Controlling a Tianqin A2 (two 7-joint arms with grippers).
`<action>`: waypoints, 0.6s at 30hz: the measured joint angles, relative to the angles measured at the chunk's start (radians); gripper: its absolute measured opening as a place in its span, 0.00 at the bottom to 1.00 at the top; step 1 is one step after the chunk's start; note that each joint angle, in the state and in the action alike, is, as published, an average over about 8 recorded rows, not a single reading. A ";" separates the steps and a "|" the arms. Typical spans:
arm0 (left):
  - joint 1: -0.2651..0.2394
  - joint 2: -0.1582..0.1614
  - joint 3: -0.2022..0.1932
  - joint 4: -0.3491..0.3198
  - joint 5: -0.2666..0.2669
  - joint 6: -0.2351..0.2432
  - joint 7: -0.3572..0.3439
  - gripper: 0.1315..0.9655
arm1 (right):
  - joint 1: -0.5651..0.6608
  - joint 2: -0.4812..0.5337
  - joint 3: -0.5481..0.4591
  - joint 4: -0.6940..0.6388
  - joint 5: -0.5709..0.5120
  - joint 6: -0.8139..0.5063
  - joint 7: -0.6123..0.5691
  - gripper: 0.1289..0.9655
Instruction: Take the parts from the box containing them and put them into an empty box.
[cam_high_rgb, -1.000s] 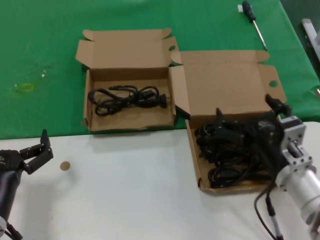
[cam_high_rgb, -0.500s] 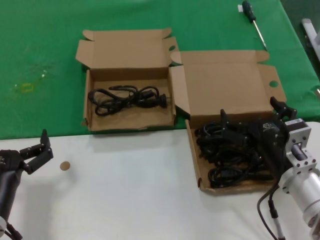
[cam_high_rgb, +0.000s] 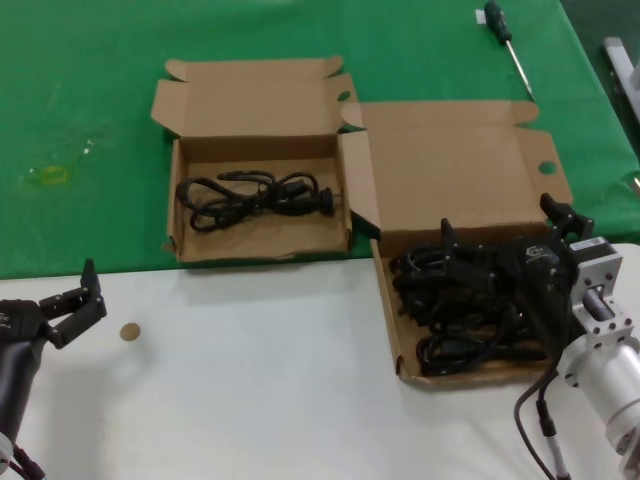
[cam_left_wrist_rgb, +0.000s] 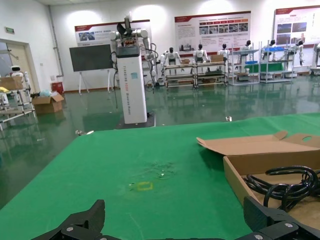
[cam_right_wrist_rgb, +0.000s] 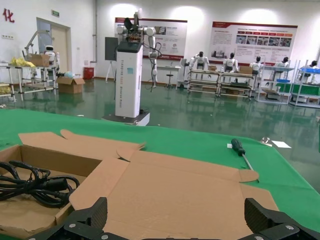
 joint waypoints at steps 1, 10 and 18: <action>0.000 0.000 0.000 0.000 0.000 0.000 0.000 1.00 | 0.000 0.000 0.000 0.000 0.000 0.000 0.000 1.00; 0.000 0.000 0.000 0.000 0.000 0.000 0.000 1.00 | 0.000 0.000 0.000 0.000 0.000 0.000 0.000 1.00; 0.000 0.000 0.000 0.000 0.000 0.000 0.000 1.00 | 0.000 0.000 0.000 0.000 0.000 0.000 0.000 1.00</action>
